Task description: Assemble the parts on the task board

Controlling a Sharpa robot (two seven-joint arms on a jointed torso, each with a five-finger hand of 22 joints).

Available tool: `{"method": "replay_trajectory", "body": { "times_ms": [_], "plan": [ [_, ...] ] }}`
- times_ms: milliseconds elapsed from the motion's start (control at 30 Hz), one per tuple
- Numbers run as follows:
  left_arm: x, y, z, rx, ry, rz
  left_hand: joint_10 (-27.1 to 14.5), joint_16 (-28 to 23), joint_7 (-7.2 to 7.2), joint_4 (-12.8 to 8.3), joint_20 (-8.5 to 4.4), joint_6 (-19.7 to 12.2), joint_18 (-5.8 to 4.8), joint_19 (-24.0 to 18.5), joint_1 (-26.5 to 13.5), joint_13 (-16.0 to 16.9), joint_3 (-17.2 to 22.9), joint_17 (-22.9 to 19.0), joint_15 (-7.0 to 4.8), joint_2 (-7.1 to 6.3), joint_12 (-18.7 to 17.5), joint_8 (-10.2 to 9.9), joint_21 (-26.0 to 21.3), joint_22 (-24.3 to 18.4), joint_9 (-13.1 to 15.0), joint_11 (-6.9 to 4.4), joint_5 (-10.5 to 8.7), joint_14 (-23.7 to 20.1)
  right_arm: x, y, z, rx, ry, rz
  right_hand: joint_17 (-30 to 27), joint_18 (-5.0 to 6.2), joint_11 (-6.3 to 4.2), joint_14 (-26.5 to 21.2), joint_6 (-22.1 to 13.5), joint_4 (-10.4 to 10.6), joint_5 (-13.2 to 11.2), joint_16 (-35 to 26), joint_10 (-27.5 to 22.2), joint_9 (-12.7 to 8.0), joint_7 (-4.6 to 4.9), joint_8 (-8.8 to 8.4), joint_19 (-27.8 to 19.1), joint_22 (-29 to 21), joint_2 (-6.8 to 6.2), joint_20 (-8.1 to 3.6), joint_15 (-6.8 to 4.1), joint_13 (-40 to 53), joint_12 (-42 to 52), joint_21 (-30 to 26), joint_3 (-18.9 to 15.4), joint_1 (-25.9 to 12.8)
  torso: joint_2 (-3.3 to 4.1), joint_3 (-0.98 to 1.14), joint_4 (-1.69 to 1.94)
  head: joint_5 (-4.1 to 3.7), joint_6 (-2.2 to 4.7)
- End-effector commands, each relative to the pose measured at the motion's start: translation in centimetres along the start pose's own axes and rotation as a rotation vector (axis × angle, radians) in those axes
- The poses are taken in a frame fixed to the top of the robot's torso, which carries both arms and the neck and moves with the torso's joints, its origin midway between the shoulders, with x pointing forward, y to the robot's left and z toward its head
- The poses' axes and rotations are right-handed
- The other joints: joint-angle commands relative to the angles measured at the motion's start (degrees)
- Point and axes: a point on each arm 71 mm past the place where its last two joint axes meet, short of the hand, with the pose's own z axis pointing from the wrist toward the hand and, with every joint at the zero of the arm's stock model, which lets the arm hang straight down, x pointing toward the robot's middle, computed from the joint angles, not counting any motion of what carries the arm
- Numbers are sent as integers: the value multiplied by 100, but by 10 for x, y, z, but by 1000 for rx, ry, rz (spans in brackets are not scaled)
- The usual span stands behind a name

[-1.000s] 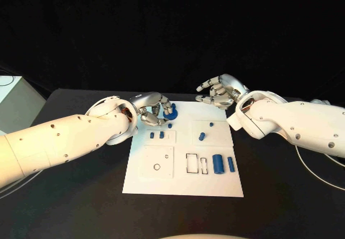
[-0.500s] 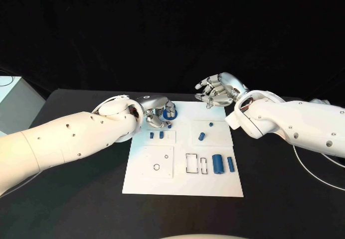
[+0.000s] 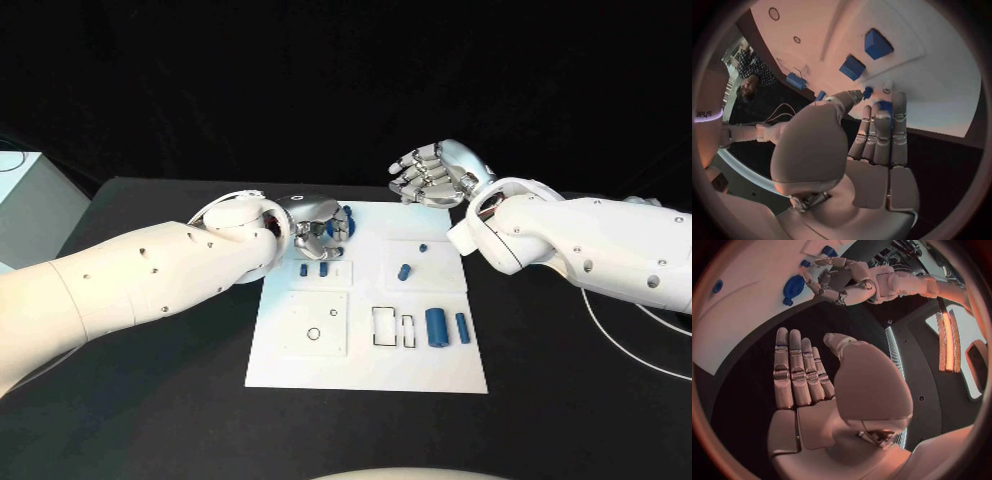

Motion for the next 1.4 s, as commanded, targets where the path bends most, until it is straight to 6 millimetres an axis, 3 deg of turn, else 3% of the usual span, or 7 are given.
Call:
{"method": "replay_trajectory", "body": {
  "times_ms": [33, 233, 833, 1400],
  "plan": [
    [4, -1, 1, -8, 47, 16, 52, 32, -6, 9, 5, 59, 87, 41, -10, -11, -34, 0, 12, -37, -26, -27, 29, 9, -15, -6, -31, 43, 0, 1, 0, -20, 0, 23, -180, 57, 45, -88, 11, -61, 24, -203, 54, -16, 45, -43, -135, -230, -3, 47, 39, -183, -73, -21, 4, -79, -2, -3, -3, 3, -24],
    [4, -1, 3, -14, 52, 20, 157, 152, -21, -3, 1, 142, 89, 53, 0, -29, -28, 84, -3, -19, 4, -64, 63, 28, -68, -29, -44, 118, 1, 1, 1, -19, 1, 31, -381, 61, 71, -164, 7, -106, 36, -399, 84, -32, 66, -61, -256, -480, 2, 100, 87, -362, -127, -20, 31, -115, -7, -6, -5, -2, -14],
    [7, -4, 8, -11, 63, 19, 310, 355, -38, -28, -23, 304, 89, 85, 46, -73, 39, 223, -43, 81, 22, -120, 152, 80, -150, -77, -69, 254, 2, 2, 1, -17, 6, 36, -412, 62, 80, -162, 1, -112, 44, -422, 84, -36, 79, -68, -263, -519, 8, 107, 94, -393, -136, -17, 36, -123, -8, -4, -7, -12, -48],
    [10, -3, 9, -18, 87, 25, 940, 844, -71, -301, -160, 802, -44, 573, 235, -221, 274, 783, -205, 312, -133, -239, 807, 918, -226, -259, -167, 791, 3, 2, 1, -15, 10, 38, -448, 62, 93, -159, 1, -113, 57, -448, 81, -40, 96, -72, -271, -566, 12, 116, 103, -429, -146, -15, 34, -144, -14, -3, -4, -30, -55]
  ]
}}
